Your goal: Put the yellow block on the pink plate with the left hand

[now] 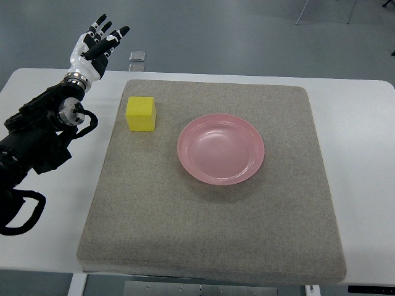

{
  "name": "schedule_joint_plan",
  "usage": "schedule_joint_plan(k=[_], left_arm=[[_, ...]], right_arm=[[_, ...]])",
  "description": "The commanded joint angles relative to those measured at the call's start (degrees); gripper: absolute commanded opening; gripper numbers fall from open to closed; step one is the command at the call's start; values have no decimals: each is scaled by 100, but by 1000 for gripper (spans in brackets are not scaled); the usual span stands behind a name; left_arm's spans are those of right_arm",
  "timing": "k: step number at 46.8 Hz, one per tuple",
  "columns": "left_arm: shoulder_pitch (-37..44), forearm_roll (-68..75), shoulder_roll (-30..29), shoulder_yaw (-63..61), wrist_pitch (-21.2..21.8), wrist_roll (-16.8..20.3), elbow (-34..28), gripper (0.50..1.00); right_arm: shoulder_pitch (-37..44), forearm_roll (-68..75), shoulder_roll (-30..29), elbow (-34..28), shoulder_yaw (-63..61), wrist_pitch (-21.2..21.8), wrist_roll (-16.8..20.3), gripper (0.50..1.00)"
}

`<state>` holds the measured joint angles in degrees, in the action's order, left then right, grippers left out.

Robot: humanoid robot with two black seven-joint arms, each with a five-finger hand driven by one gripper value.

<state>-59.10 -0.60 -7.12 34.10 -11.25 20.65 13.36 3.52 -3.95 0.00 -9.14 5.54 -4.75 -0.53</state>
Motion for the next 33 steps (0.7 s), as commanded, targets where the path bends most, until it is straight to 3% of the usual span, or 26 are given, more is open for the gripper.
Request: schedule_joint_plan(k=[1,33], left_arm=[[4,8,0,9,0,9,0,986],[13,-1,-9,0,0,114,9,986]], right_arm=[[0,-1,0,0,0,0,0,924],[0,8,0,0,0,0,0,924]])
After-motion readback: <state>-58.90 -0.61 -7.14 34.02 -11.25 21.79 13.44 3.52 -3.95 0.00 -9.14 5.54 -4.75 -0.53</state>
